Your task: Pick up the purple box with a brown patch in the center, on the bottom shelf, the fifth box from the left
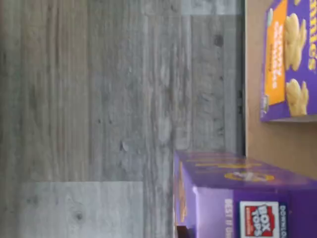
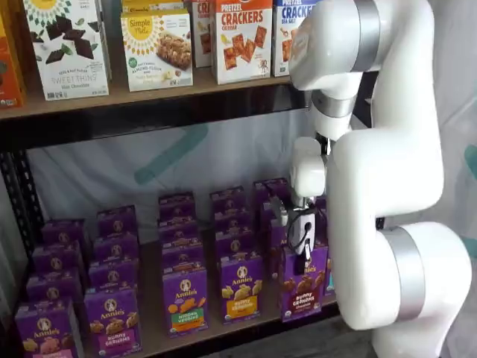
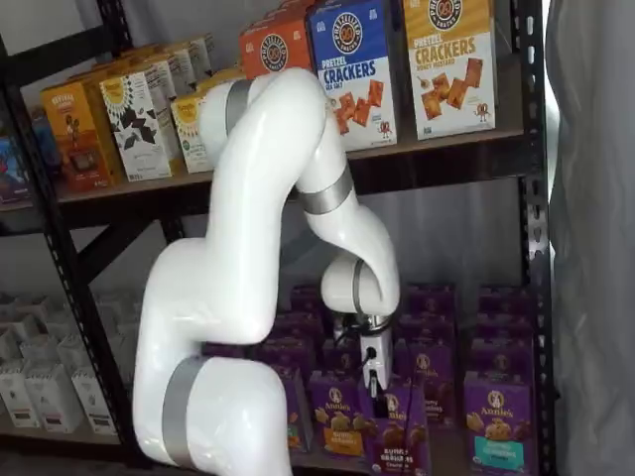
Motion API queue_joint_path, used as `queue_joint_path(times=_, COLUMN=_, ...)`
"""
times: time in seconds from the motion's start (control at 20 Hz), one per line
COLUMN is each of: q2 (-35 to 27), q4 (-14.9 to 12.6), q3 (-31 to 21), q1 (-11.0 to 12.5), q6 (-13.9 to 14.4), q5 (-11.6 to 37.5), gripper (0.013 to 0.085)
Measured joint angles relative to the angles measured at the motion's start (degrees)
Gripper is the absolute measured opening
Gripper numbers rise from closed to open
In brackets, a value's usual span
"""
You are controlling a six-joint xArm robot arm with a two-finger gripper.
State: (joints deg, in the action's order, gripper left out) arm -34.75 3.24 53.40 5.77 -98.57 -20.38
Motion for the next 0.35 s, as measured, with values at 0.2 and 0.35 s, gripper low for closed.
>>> queue_joint_path(times=0.2, q2=3.19, q4=-0.06, q3=-3.54, q1=-0.18, q6=0.23, q5=0.49, gripper=0.033)
queue_joint_path(times=0.35, q2=4.82, q4=0.17, q3=-5.2, q1=-0.26, q6=0.1, q5=0.55, gripper=0.033)
